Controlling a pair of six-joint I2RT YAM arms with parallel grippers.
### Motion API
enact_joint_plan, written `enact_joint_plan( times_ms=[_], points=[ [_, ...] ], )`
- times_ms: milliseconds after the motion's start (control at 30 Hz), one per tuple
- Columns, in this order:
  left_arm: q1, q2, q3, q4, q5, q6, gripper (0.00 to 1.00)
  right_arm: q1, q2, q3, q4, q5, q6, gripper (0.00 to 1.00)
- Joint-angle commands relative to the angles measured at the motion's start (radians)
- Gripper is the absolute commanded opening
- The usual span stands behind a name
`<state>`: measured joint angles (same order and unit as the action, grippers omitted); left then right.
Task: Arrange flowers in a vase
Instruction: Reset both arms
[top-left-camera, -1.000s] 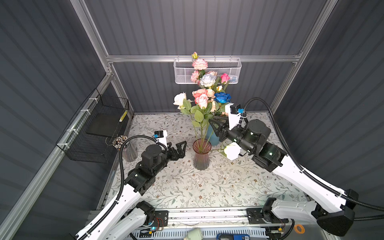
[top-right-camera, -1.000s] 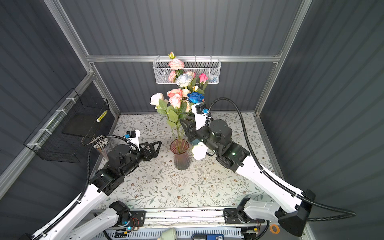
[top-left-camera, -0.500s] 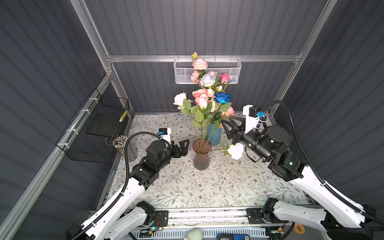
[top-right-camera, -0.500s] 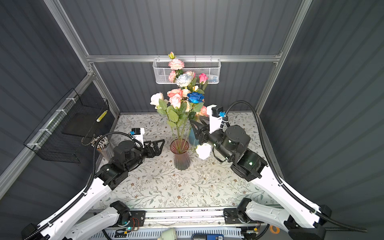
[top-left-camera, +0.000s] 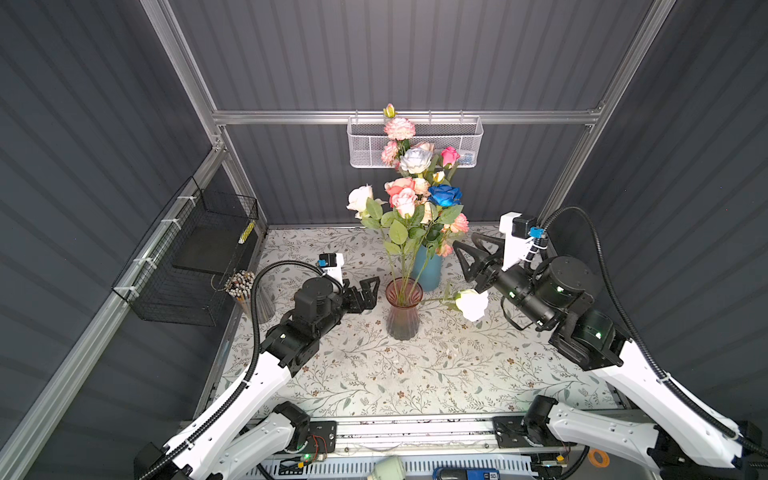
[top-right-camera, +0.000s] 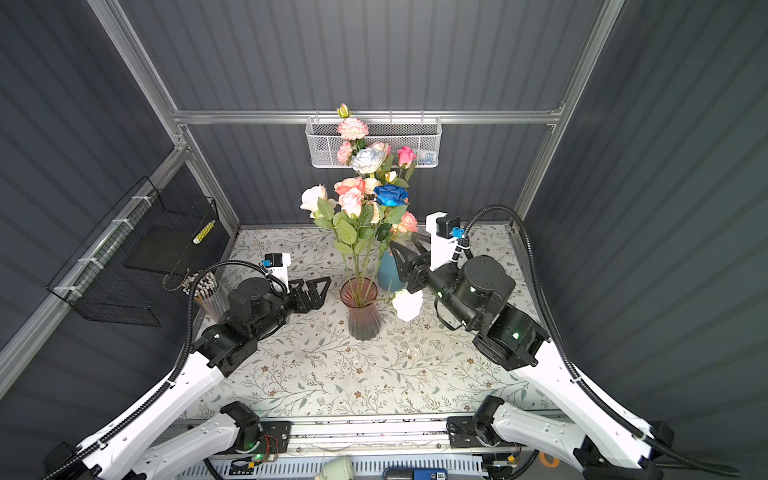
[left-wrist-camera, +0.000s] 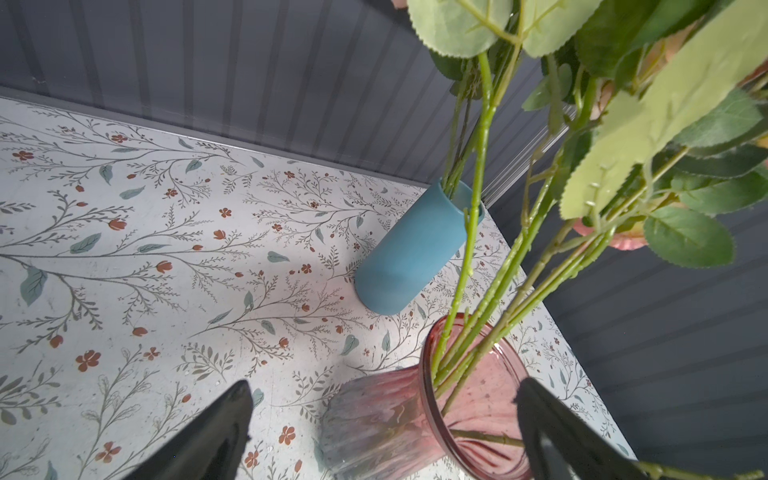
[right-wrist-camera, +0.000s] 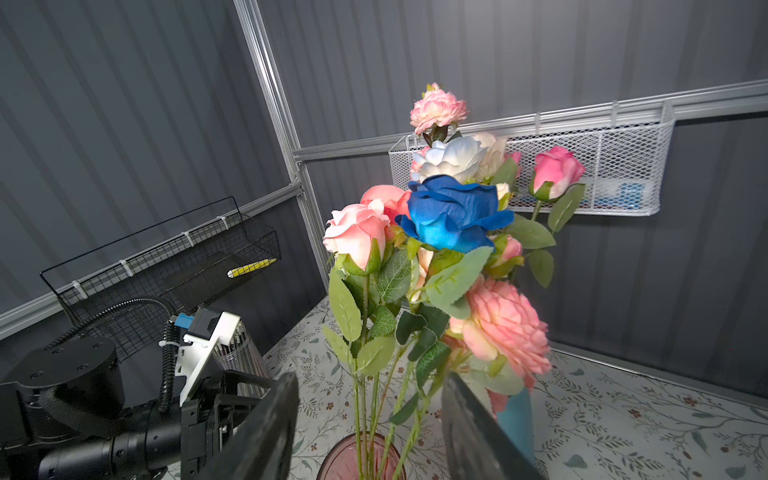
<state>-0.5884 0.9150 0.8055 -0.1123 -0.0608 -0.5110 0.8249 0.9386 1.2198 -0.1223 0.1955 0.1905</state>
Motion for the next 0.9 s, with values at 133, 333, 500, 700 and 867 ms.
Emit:
enact_joint_plan(
  times_ms=[133,333,500,700,867],
  points=[
    [0.001,-0.002,0.07,-0.043,-0.03,0.042,0.99,0.002,-0.059,0.003,-0.017,0.067,-0.047,0.61],
    [0.001,-0.024,0.063,-0.047,-0.036,0.042,0.99,-0.004,-0.059,0.019,-0.024,0.087,-0.067,0.63],
    [0.001,-0.024,0.102,-0.085,-0.039,0.057,0.99,-0.014,-0.04,0.067,-0.031,0.109,-0.081,0.65],
    [0.001,-0.05,0.202,-0.223,-0.124,0.103,0.99,-0.04,-0.071,0.11,-0.058,0.216,-0.123,0.7],
    [0.001,-0.031,0.36,-0.471,-0.299,0.15,0.99,-0.042,-0.209,-0.033,0.025,0.39,-0.199,0.99]
  ],
)
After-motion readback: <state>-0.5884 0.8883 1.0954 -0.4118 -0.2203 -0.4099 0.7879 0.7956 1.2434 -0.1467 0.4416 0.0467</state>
